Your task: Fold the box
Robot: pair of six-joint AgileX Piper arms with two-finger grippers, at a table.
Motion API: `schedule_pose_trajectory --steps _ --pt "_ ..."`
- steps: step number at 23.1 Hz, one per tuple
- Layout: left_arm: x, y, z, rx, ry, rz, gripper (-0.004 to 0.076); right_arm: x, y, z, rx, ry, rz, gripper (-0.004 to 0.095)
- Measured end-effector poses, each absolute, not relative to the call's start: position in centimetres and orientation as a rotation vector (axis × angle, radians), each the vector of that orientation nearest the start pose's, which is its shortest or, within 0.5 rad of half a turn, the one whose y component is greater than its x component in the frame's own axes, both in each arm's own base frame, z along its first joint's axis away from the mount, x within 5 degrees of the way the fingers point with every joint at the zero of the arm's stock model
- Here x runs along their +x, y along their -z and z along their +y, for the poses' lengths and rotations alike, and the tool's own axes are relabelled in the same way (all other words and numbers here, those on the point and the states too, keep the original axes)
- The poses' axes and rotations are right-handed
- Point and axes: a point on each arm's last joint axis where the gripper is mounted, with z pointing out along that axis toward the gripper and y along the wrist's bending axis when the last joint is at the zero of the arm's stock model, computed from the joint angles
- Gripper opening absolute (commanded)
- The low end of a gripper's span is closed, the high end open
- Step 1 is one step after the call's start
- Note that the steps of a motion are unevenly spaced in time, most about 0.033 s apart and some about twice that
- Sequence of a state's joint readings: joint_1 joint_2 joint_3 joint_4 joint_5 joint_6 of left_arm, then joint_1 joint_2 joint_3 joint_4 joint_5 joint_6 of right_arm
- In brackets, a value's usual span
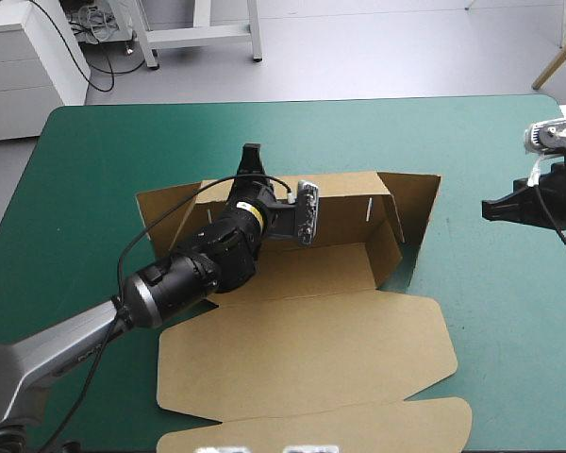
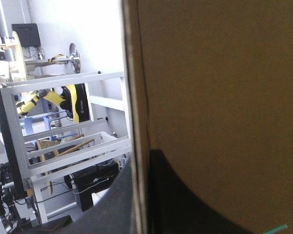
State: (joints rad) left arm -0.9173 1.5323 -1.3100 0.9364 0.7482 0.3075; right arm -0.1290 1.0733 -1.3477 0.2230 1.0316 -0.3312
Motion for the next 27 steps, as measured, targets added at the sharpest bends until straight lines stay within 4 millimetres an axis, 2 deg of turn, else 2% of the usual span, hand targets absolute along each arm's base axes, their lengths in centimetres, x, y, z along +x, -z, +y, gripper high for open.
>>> schedule_pose_trajectory --steps 4,9,11,13,14,15,16,18,23,27 --pt "24.4 -32.8 -23.9 1.659 -0.756 1.373 -0.0010 19.7 -44.4 -0.8 -0.200 -0.026 2.209 -0.0019" --pt "24.1 -31.3 -23.5 1.665 -0.791 1.304 -0.0010 19.7 -44.4 -0.6 -0.198 -0.052 2.210 -0.0011" --pt "24.1 -30.7 -23.3 1.661 -0.808 1.281 -0.0010 19.6 -44.4 -0.4 -0.219 -0.084 2.206 0.0077" --pt "24.0 -30.5 -23.3 1.657 -0.810 1.275 -0.0010 19.6 -44.5 -0.1 -0.249 -0.115 2.198 0.0213" --pt "24.0 -30.5 -23.3 1.657 -0.810 1.272 -0.0010 19.6 -44.5 0.1 -0.261 -0.133 2.191 0.0375" --pt "24.0 -30.5 -23.2 1.654 -0.813 1.265 -0.0010 19.6 -44.6 0.4 -0.277 -0.166 2.178 0.0474" --pt "24.0 -30.5 -23.2 1.656 -0.815 1.259 -0.0010 19.6 -44.7 0.5 -0.283 -0.182 2.170 0.0643" --pt "24.0 -30.4 -23.2 1.662 -0.820 1.248 -0.0010 19.6 -45.4 0.7 -0.284 -0.200 2.130 0.0810" --pt "24.0 -30.5 -23.3 1.662 -0.808 1.232 -0.0010 19.7 -48.0 0.7 -0.286 -0.177 2.030 0.0821" --pt "23.9 -30.6 -23.6 1.659 -0.781 1.195 -0.0010 22.6 -49.3 0.6 -0.297 -0.210 2.032 0.0820"
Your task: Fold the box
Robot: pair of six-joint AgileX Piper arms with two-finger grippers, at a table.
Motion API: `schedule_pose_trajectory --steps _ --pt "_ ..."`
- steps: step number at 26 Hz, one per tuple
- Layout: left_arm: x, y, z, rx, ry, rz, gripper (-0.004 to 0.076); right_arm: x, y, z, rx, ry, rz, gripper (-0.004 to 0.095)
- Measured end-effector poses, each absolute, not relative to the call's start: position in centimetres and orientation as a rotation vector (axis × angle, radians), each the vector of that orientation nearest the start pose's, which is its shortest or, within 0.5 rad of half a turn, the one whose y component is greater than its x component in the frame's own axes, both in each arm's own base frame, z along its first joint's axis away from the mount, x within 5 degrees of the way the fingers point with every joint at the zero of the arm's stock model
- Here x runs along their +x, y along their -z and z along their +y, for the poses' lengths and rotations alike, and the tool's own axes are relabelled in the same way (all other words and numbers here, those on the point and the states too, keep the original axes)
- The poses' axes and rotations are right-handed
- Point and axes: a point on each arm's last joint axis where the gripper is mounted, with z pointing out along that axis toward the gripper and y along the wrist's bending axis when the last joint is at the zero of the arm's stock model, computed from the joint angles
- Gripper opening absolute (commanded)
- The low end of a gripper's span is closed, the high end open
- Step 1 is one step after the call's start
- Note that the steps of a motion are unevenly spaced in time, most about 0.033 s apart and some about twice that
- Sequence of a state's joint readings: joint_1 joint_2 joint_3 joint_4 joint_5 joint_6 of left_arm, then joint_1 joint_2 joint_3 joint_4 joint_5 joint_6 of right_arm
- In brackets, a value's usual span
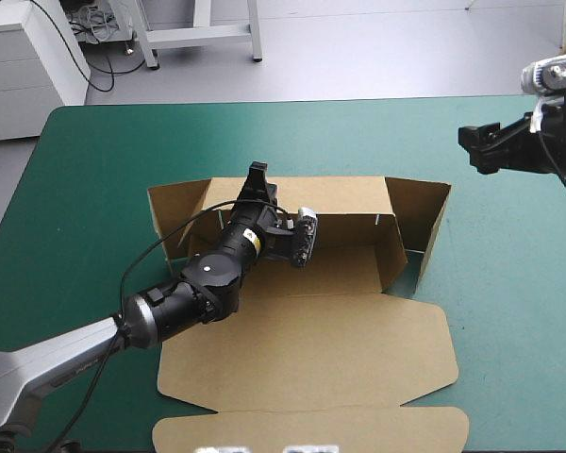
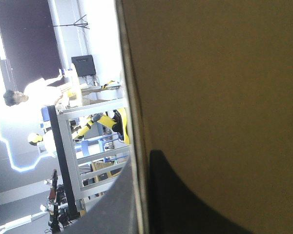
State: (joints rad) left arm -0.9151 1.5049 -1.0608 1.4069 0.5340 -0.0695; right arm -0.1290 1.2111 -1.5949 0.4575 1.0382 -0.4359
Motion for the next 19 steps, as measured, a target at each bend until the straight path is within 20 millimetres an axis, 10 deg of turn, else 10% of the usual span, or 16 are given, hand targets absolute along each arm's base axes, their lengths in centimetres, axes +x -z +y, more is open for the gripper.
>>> schedule_pose_trajectory --steps 5,19 --pt "23.9 -30.6 -23.7 1.651 -0.771 1.198 -0.0010 28.9 -48.0 0.3 -0.302 -0.315 2.113 0.0820" --pt "23.9 -30.6 -23.7 1.646 -0.767 1.199 -0.0010 39.0 -38.6 0.0 -0.200 -0.605 2.323 0.0820"
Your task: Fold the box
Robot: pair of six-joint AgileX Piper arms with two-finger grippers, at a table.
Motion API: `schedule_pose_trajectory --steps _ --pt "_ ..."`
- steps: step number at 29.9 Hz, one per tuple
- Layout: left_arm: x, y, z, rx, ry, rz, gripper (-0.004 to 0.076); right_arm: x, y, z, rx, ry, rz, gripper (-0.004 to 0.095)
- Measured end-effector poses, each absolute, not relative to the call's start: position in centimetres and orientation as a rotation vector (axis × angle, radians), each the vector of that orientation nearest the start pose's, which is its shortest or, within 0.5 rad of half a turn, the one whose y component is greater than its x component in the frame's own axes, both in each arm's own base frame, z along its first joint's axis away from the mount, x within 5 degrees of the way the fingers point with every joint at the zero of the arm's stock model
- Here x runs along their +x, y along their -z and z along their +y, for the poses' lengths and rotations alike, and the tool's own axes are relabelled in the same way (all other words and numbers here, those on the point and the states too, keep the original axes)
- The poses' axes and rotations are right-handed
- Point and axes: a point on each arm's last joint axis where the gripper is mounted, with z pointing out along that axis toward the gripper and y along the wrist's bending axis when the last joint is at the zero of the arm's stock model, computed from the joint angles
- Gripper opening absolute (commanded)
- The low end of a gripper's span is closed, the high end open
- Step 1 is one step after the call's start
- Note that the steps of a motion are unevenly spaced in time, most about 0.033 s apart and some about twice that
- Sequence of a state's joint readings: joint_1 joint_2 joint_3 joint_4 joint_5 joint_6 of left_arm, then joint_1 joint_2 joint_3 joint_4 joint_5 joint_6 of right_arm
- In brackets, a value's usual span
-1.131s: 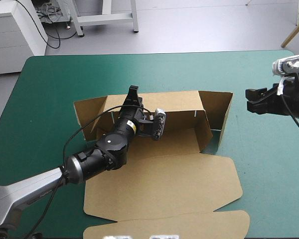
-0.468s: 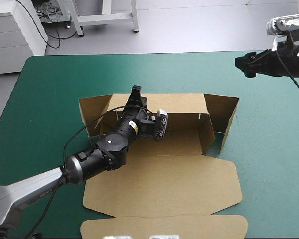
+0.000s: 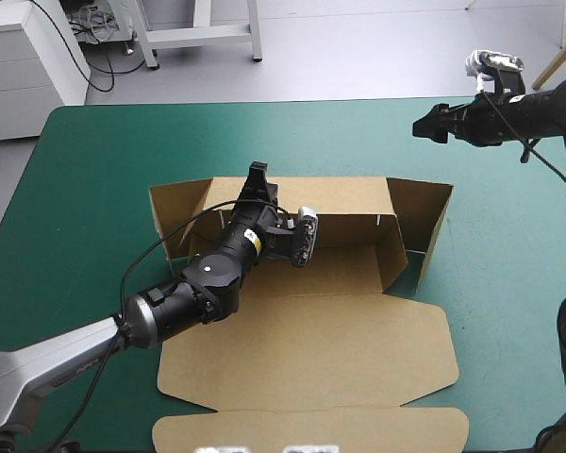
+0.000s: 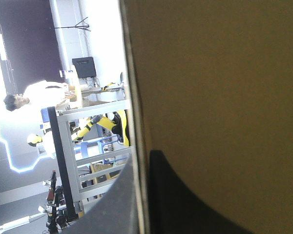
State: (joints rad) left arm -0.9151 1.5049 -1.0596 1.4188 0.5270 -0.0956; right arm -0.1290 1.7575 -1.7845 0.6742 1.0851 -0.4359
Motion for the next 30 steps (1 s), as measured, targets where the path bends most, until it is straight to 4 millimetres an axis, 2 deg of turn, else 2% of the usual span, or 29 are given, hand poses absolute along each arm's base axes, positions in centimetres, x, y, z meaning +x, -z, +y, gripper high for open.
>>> schedule_pose_trajectory --steps 5,16,22,30 --pt "23.9 -30.6 -23.7 1.647 -0.765 1.198 -0.0010 40.2 -36.5 0.0 -0.198 -0.640 2.368 0.0819" --pt "23.9 -30.6 -23.7 1.646 -0.764 1.198 -0.0010 40.9 -32.6 0.0 -0.238 -0.712 2.544 0.0819" --pt "23.9 -30.6 -23.7 1.634 -0.753 1.211 -0.0010 40.2 -30.2 0.1 -0.207 -0.744 2.627 0.0807" --pt "24.0 -30.6 -23.6 1.602 -0.746 1.249 -0.0010 37.5 -29.4 0.4 -0.217 -0.752 2.660 0.0642"
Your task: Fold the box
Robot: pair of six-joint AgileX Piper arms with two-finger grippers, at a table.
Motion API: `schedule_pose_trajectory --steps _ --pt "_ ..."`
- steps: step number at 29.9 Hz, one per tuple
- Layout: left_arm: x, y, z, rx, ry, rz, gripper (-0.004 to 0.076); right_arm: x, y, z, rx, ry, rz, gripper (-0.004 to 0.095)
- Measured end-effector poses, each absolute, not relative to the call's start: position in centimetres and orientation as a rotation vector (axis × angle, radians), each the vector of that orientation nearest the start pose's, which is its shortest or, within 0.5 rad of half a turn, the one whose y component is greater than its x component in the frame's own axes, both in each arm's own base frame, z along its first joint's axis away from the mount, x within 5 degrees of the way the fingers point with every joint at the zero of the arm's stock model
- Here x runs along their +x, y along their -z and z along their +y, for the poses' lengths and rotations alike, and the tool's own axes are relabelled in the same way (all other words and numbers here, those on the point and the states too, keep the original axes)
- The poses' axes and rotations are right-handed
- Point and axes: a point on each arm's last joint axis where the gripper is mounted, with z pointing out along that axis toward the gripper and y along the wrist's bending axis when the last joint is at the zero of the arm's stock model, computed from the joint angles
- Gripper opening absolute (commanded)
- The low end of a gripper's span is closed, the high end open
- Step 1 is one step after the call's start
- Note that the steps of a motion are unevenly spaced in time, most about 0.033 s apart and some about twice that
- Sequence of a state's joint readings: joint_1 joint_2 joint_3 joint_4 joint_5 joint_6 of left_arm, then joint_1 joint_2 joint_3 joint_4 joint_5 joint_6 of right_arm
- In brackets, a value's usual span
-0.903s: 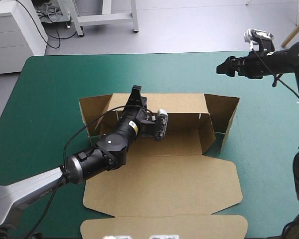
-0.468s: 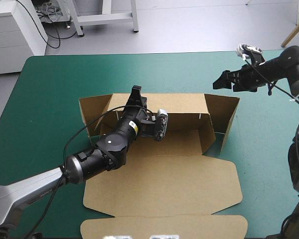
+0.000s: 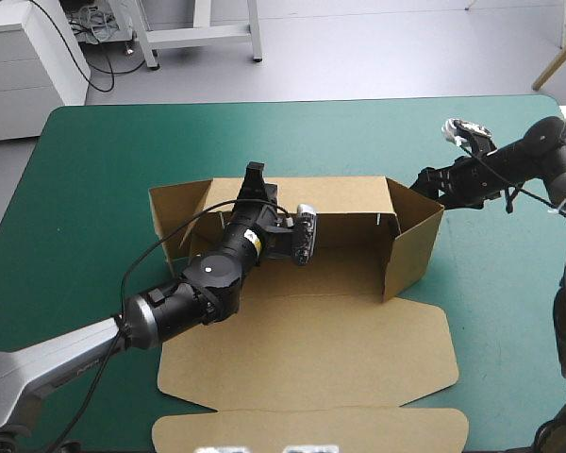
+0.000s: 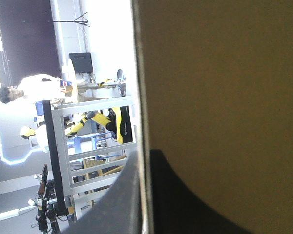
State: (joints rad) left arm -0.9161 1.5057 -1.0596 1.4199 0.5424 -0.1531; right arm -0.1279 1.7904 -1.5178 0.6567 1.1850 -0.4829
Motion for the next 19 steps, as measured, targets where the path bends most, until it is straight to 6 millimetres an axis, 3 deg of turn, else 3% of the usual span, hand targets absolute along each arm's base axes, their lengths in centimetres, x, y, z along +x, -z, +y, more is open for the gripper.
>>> schedule_pose_trajectory --steps 11,19 --pt "24.0 -30.6 -23.5 1.596 -0.754 1.258 -0.0010 31.3 -30.9 1.0 -0.254 -0.641 2.479 0.0636" --pt "24.0 -30.6 -23.5 1.596 -0.754 1.258 -0.0010 26.8 -31.0 2.0 -0.310 -0.632 2.320 0.0636"
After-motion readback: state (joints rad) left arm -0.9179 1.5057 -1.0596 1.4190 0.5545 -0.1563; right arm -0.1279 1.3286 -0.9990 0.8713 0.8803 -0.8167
